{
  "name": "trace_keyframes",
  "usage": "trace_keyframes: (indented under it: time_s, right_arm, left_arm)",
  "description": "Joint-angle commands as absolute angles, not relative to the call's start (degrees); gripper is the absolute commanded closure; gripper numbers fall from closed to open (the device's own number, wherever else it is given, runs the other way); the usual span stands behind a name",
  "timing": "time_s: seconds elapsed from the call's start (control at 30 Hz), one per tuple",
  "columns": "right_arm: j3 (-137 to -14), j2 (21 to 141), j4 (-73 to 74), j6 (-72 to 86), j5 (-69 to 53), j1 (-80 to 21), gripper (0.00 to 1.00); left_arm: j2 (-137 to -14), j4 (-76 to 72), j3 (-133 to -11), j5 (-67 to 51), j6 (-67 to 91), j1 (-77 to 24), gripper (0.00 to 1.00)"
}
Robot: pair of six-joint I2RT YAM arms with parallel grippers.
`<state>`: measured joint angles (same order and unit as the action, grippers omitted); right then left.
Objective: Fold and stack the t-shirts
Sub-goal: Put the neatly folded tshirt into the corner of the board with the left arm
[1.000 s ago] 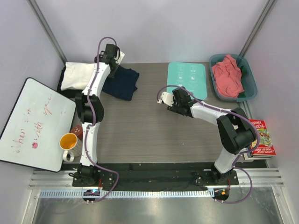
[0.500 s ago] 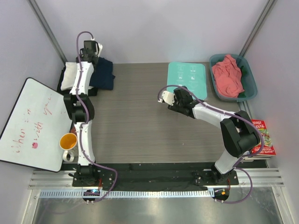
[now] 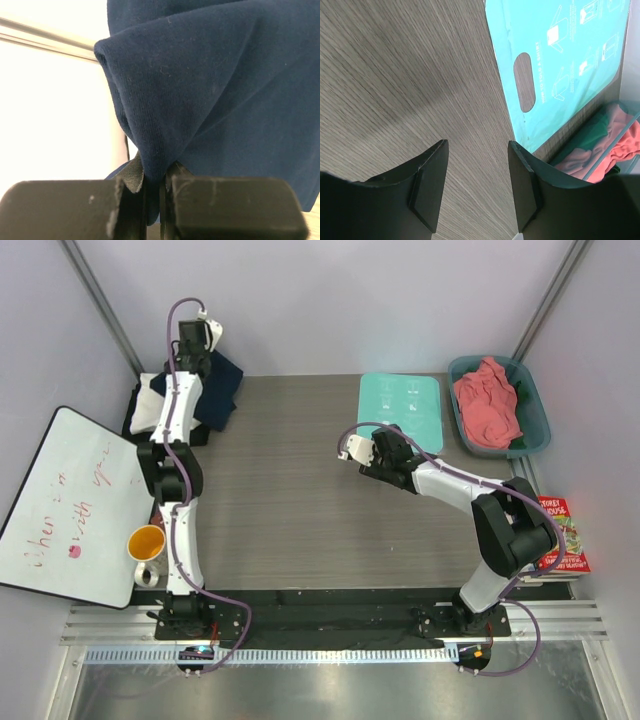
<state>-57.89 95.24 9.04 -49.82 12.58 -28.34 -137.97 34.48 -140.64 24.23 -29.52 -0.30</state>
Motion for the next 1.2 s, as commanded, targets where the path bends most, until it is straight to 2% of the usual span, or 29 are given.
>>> trace_keyframes:
  time_s: [0.0,0.47,1.17]
  right_arm:
    - [-57.9,92.9,7.3,-50.2,12.9,-28.6,0.44]
    - [-58.3,93.6,6.9,-50.1,12.7,-28.7,0.44]
    - [-57.1,92.5,6.9,-49.8,13.0,-28.7,0.44]
  left_arm:
    - [-132.4,26.6,-142.2,28.2,-31.6,2.2,1.00]
    - [-133.5,22.5,-137.9,32.8,-34.5,3.7,1.00]
    - [-140.0,1.6,-129.8,41.0,-50.7,4.2,1.00]
